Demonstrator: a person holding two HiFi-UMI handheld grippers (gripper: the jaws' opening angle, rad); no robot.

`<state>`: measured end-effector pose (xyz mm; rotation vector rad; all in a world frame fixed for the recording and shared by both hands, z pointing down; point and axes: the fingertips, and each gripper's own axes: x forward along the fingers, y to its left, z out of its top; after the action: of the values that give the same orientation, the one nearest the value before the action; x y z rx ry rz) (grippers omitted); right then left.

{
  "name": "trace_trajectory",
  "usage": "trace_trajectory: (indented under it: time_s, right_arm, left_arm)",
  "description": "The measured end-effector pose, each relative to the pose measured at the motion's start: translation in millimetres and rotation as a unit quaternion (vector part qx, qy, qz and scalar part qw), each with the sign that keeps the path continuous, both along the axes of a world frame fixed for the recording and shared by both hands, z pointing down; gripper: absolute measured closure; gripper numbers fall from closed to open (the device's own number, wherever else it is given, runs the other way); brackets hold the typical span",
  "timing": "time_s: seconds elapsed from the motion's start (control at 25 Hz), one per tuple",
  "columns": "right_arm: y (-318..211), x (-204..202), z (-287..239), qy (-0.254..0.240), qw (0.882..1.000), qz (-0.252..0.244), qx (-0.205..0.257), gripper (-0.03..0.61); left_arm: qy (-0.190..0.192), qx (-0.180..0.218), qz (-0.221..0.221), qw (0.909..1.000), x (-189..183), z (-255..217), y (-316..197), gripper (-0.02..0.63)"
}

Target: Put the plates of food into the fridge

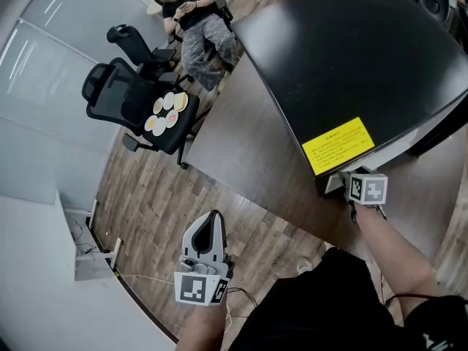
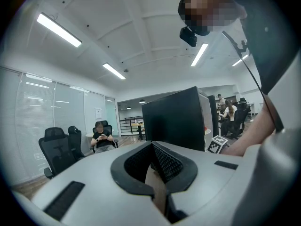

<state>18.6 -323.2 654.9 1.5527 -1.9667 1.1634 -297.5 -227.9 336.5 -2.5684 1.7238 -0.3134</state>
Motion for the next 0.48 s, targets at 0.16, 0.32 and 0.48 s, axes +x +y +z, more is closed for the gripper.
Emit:
trace_trajectory:
  time_s: [0.16, 0.32, 0.48]
  right_arm:
    - [2, 1, 0, 0.022, 1.000, -0.011, 0.006, 0.341]
    - [7, 12, -1, 0.062, 0.998, -0.019, 0.025, 0.337]
    - [9, 17, -6, 0.068, 0.997, -0.017, 0.038, 0.337]
  left_arm:
    - [0.001, 0.003, 0.000, 1.0000, 1, -2, 3, 0.609]
    - [0.002, 0.004, -0.003, 1.0000, 0, -3, 7, 0.609]
    - [0.005, 0.004, -0.003, 1.0000, 1, -1, 11, 0.609]
